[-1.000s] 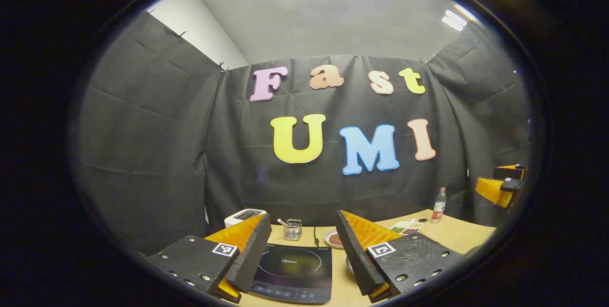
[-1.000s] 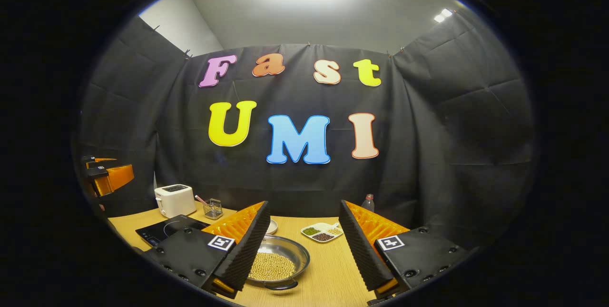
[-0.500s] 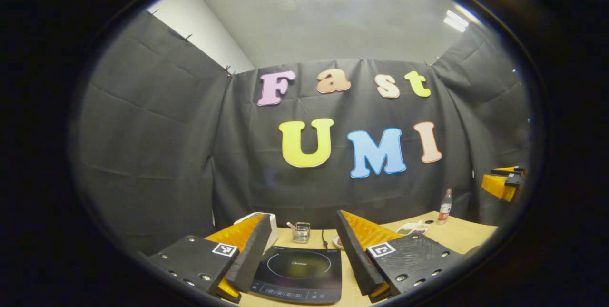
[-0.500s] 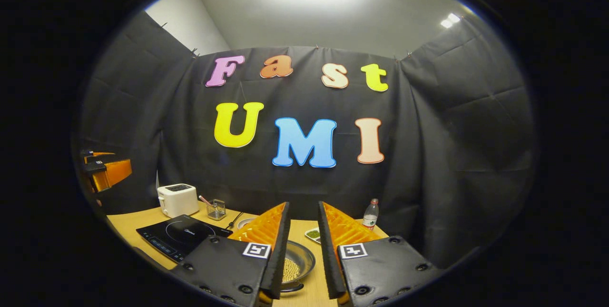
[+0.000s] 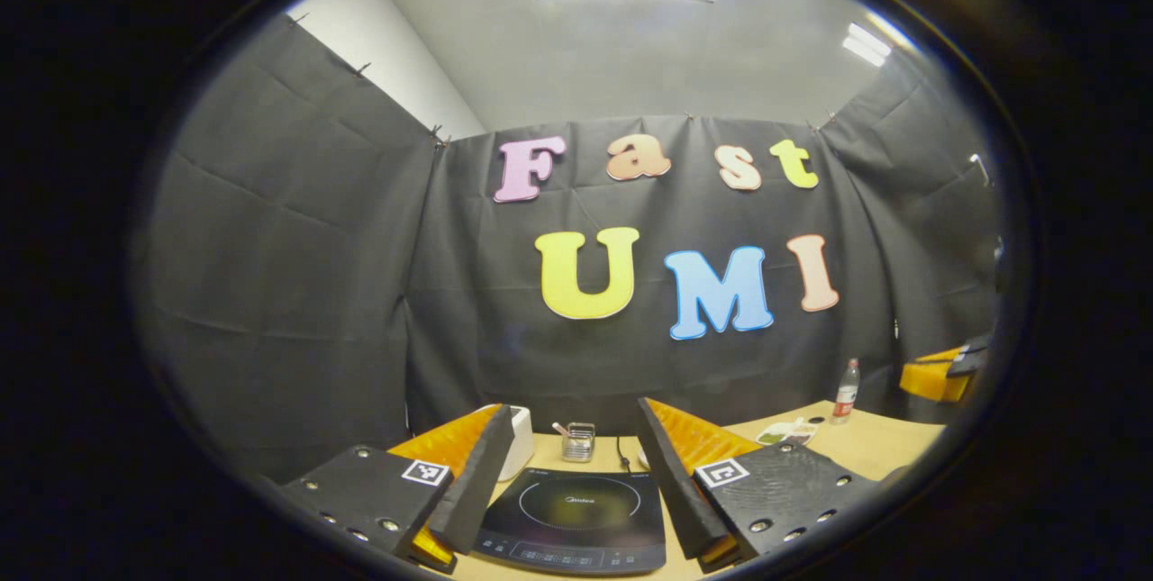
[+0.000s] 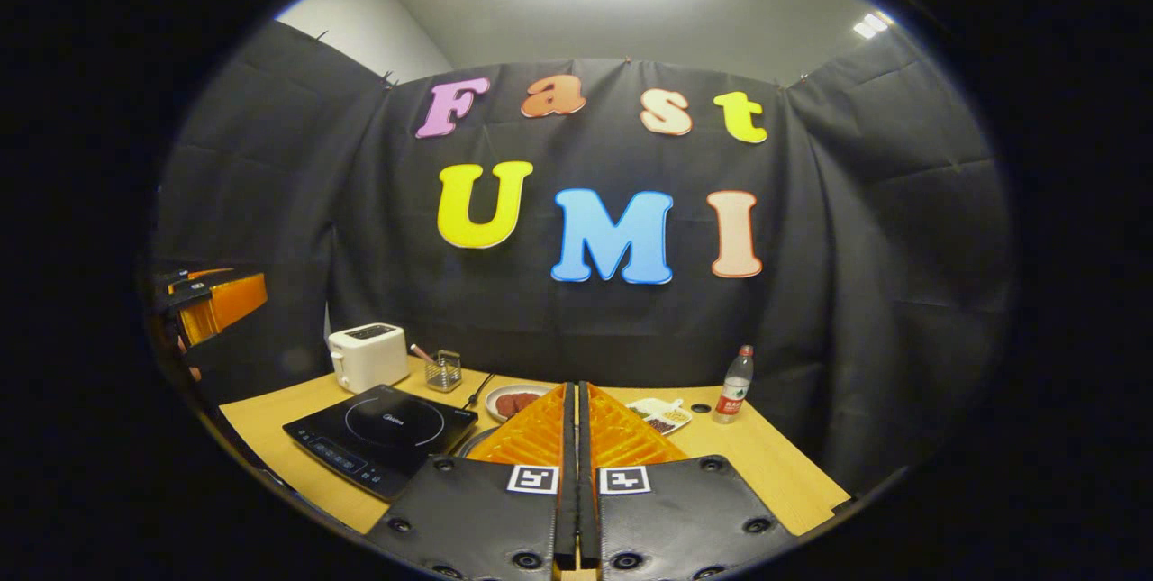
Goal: First push the handle of the pot to place it horizontally, then grasp the pot with both hands and set it on the induction cooktop.
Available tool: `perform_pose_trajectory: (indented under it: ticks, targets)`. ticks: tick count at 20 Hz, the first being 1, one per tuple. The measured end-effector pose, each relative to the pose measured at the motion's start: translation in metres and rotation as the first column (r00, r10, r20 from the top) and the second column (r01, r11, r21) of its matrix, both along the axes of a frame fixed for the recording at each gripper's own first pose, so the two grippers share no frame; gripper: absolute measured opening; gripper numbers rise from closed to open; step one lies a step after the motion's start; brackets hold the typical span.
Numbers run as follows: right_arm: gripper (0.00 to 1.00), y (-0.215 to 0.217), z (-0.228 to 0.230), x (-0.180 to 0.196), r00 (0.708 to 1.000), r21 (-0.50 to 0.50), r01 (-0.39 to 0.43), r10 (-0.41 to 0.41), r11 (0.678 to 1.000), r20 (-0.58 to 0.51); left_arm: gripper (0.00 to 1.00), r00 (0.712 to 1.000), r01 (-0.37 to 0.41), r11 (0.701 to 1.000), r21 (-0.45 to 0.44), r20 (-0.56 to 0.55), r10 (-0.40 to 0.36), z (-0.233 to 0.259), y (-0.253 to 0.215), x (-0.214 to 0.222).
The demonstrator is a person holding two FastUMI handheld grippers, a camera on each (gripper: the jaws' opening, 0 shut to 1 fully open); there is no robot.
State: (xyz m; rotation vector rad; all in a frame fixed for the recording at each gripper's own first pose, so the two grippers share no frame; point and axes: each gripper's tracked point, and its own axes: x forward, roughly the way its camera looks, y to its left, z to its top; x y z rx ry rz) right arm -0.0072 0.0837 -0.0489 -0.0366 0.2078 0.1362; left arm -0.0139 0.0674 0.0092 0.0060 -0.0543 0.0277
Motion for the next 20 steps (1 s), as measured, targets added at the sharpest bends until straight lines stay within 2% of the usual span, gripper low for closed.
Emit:
perform_pose_trajectory:
  ticks: [5, 6, 7, 8, 11, 13, 15, 19, 20]
  targets:
    - [0.02, 0.032, -0.045, -0.014, 0.975, -0.001, -0.128, 0.125, 0.992, -0.184, 0.8, 1.0, 0.016, 1.0, -0.01, 0.002, -0.016, -0.004, 0.004, 0.002]
    - [0.02, 0.035, -0.049, -0.016, 0.967, 0.005, -0.154, 0.151, 0.988, -0.203, 0.83, 1.0, 0.01, 1.0, -0.014, 0.001, -0.01, -0.005, 0.004, 0.003]
    - [0.02, 0.037, -0.053, -0.018, 0.961, 0.014, -0.173, 0.172, 0.985, -0.216, 0.8, 1.0, 0.006, 1.0, -0.019, -0.006, -0.006, -0.008, 0.004, 0.004]
    - [0.02, 0.04, -0.06, -0.018, 0.954, 0.02, -0.187, 0.186, 0.982, -0.235, 0.84, 1.0, 0.001, 1.0, -0.023, -0.016, -0.001, -0.011, 0.002, 0.006]
    - [0.02, 0.041, -0.082, -0.015, 0.927, 0.015, -0.241, 0.235, 0.97, -0.292, 0.8, 0.999, -0.037, 0.999, -0.016, -0.031, 0.037, -0.017, 0.004, 0.011]
    - [0.02, 0.04, -0.105, -0.016, 0.894, 0.009, -0.284, 0.269, 0.959, -0.358, 0.83, 0.997, -0.062, 0.998, -0.016, -0.042, 0.061, -0.02, 0.001, 0.014]
    - [0.03, 0.039, -0.126, -0.014, 0.858, 0.021, -0.33, 0.309, 0.944, -0.411, 0.8, 0.995, -0.082, 0.997, -0.011, -0.052, 0.082, -0.022, -0.004, 0.017]
    - [0.02, 0.04, -0.162, -0.014, 0.787, 0.051, -0.411, 0.383, 0.91, -0.484, 0.83, 0.991, -0.113, 0.994, 0.003, -0.065, 0.113, -0.022, -0.014, 0.022]
    - [0.02, 0.04, -0.171, -0.016, 0.77, 0.053, -0.427, 0.393, 0.903, -0.503, 0.8, 0.99, -0.12, 0.993, 0.008, -0.068, 0.12, -0.022, -0.016, 0.023]
